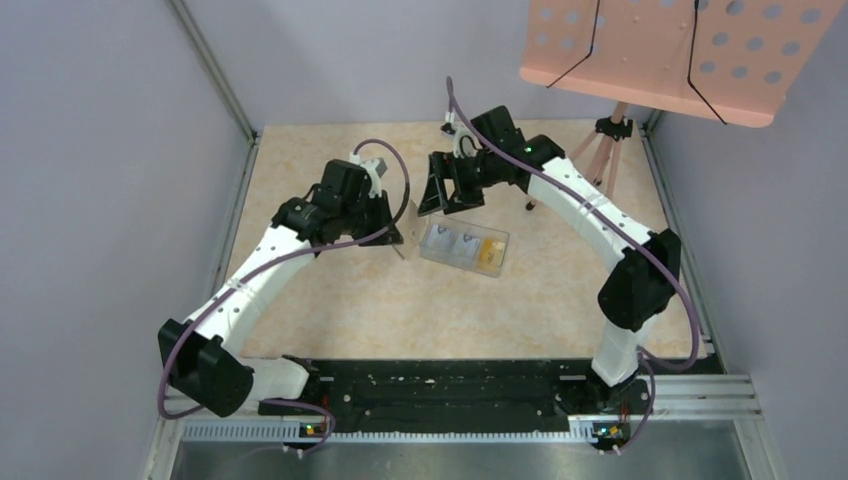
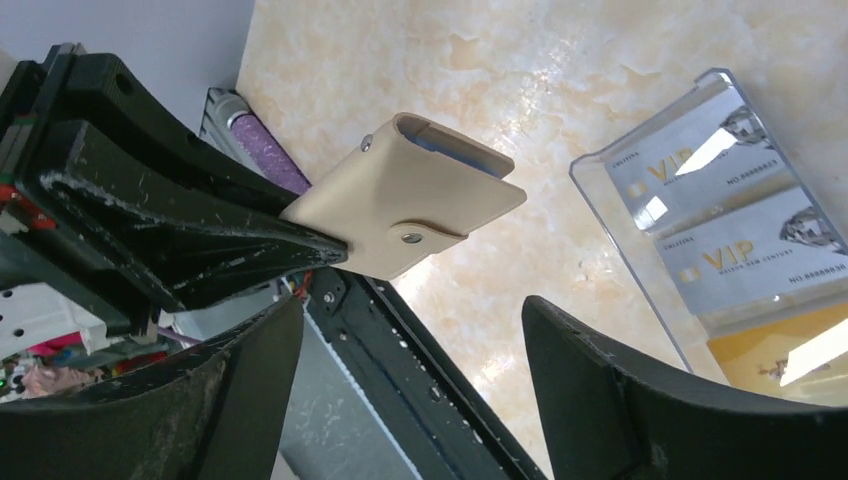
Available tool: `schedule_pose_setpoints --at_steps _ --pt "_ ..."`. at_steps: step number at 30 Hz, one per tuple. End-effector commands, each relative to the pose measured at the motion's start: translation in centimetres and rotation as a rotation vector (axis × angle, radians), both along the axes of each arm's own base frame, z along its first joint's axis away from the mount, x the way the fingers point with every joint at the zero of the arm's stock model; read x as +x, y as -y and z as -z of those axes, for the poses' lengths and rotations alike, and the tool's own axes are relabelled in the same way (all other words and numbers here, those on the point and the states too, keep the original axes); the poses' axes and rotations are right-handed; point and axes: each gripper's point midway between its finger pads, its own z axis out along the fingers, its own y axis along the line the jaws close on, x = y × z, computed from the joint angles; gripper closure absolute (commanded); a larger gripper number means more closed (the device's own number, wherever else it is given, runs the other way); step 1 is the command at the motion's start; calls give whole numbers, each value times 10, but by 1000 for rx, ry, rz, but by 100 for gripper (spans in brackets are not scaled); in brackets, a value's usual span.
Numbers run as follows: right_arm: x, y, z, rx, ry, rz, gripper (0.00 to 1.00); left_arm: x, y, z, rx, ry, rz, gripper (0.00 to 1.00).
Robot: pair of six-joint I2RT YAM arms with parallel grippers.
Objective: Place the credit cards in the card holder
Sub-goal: Open the card holder.
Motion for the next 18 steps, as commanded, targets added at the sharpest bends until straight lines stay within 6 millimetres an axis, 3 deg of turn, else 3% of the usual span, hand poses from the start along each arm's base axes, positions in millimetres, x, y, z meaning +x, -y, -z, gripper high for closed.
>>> schedule_pose_setpoints --at_steps 1,9,18 --pt "-3 -23 -3 -12 -17 -24 24 14 -14 -21 85 104 -115 100" --pt "-12 -43 16 -65 -44 -69 40 14 -12 -34 72 127 -134 100" --pt "-10 -63 17 -40 -67 -92 38 10 -7 -35 61 114 -119 100"
